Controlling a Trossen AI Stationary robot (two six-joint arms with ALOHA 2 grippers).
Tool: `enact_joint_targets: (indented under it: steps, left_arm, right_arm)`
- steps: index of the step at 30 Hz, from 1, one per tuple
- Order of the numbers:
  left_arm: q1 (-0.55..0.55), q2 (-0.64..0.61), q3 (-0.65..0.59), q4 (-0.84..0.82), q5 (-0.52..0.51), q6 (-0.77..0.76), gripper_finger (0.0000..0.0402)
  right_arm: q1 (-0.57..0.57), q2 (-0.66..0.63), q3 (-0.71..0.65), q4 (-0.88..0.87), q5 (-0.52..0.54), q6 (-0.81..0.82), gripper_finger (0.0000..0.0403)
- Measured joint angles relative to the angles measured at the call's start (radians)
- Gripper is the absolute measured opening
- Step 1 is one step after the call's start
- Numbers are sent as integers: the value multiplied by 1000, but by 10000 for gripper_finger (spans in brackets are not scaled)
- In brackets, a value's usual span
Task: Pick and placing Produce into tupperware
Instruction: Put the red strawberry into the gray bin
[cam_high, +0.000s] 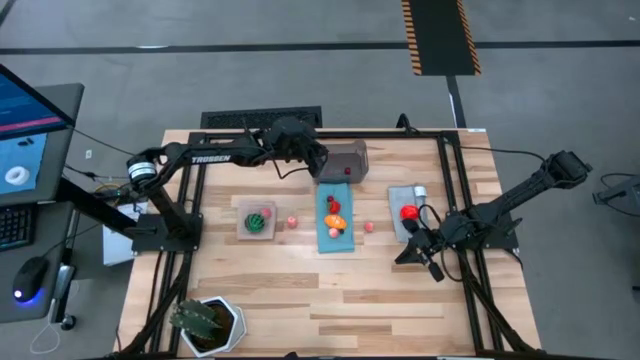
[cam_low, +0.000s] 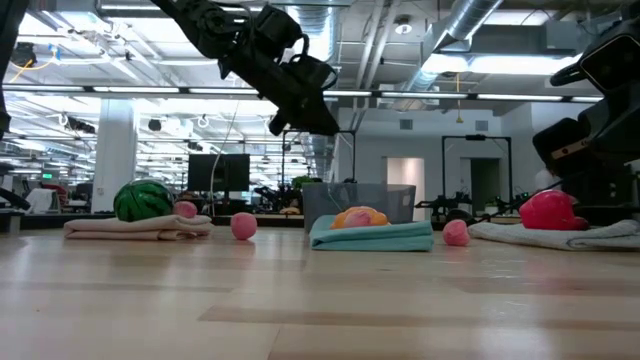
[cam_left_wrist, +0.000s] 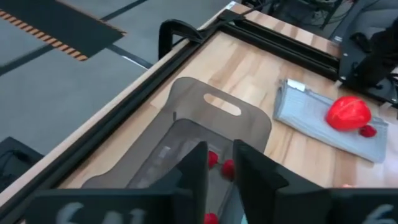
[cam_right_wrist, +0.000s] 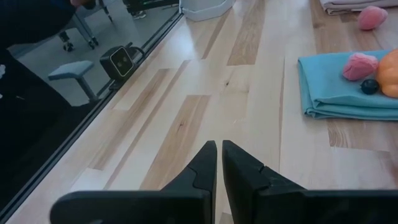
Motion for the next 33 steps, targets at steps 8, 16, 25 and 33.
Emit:
enact_joint_targets:
  steps: [8, 16, 25, 33]
  left_arm:
    - [-35, 0, 0, -62, 143, 0, 123]
    - [-122, 0, 0, -220, 211, 82, 142]
    - [-210, 0, -1, -308, 76, 231, 142]
    - [-224, 6, -1, -310, 78, 247, 142]
  right_arm:
    - [0, 0, 0, 0, 0, 0, 49]
    - [0, 0, 0, 0, 0, 0, 49]
    - [0, 0, 0, 0, 0, 0, 49]
    - [0, 0, 0, 0, 0, 0, 49]
